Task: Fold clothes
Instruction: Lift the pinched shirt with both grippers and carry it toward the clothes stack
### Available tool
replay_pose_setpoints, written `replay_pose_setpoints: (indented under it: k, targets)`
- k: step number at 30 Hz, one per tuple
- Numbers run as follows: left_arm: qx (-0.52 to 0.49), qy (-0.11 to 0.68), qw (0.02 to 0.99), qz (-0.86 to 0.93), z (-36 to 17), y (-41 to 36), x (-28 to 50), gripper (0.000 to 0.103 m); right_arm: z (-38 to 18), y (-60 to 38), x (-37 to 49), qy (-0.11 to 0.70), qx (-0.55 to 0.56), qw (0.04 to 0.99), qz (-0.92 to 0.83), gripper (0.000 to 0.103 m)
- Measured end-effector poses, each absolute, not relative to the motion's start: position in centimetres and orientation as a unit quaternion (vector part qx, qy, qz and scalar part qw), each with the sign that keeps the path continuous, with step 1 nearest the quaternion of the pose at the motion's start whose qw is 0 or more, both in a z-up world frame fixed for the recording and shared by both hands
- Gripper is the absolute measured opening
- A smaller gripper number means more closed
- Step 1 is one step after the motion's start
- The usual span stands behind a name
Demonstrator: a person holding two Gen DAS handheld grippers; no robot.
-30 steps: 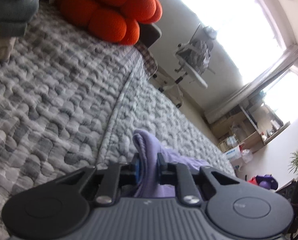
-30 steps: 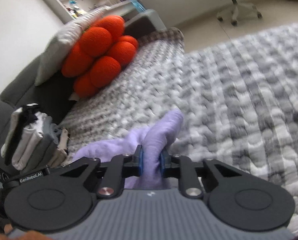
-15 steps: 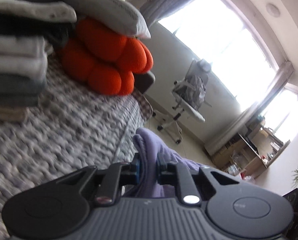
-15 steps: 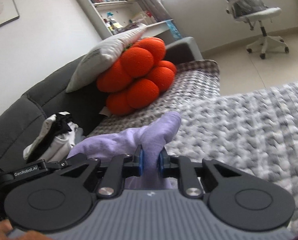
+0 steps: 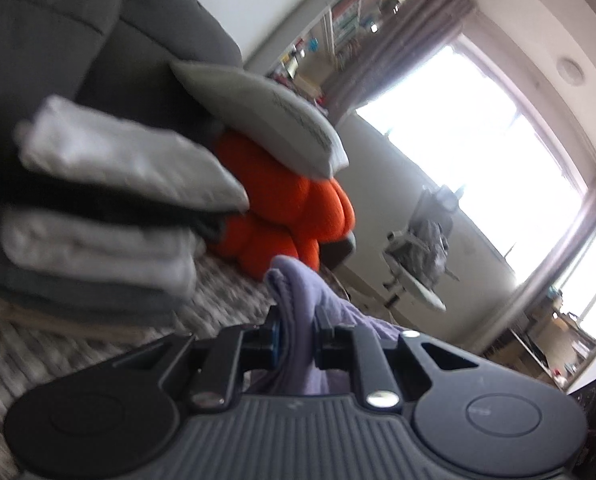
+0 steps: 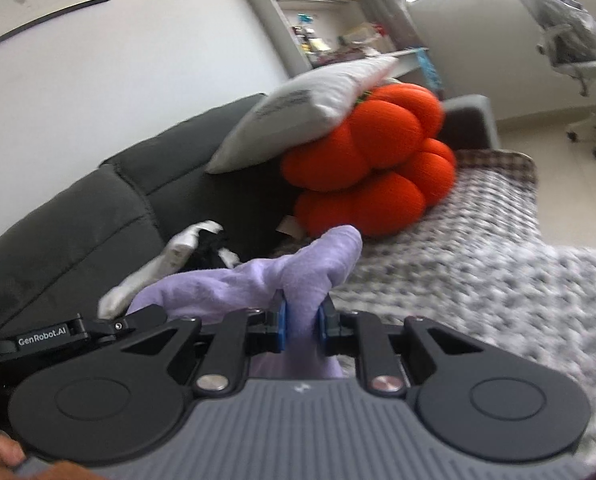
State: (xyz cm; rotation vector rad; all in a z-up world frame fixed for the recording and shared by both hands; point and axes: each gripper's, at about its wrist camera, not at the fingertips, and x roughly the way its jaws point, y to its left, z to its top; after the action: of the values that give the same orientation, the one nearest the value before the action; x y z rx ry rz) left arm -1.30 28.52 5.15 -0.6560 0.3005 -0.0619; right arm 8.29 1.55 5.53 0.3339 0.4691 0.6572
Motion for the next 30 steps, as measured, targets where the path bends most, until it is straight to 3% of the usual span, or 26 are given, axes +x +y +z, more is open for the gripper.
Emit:
replay_pose_setpoints:
  k: [18,30]
  targets:
    - [-0.328,0.057,0.942,0.045,11.5,36.2,-1.7,0.015,14.1,12.3,13.5,0.190,0.128,0.884,0.407,0.018]
    - [-0.349,0.036,0.932,0.088,11.7,40.8,-0.3,0.015,14.8,19.4,17.5,0.207,0.089,0.870,0.439,0.018]
